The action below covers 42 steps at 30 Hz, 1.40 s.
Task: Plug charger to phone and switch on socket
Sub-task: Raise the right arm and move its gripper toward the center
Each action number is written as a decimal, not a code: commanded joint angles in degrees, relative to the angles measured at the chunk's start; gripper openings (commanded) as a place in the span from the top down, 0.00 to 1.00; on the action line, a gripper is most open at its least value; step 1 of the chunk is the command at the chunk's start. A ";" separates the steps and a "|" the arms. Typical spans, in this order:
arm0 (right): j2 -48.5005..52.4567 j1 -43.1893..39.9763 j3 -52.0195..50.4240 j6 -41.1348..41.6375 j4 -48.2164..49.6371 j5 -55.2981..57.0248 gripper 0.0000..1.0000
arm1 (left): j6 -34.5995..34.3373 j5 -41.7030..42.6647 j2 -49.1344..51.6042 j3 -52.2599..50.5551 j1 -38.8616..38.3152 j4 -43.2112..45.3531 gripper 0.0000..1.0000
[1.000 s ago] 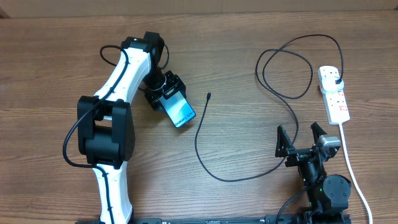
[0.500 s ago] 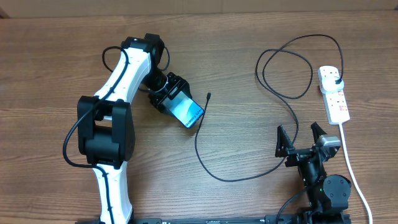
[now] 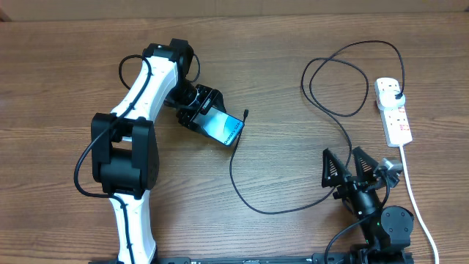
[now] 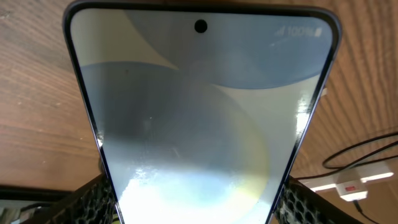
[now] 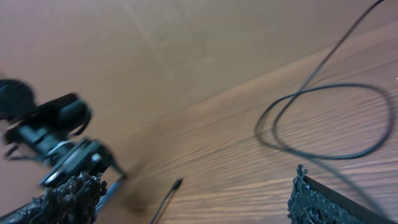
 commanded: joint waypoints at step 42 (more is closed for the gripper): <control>55.54 0.33 41.05 -7.56 -30.25 -24.72 0.00 | 7.98 -10.14 -0.13 1.64 4.46 2.82 0.45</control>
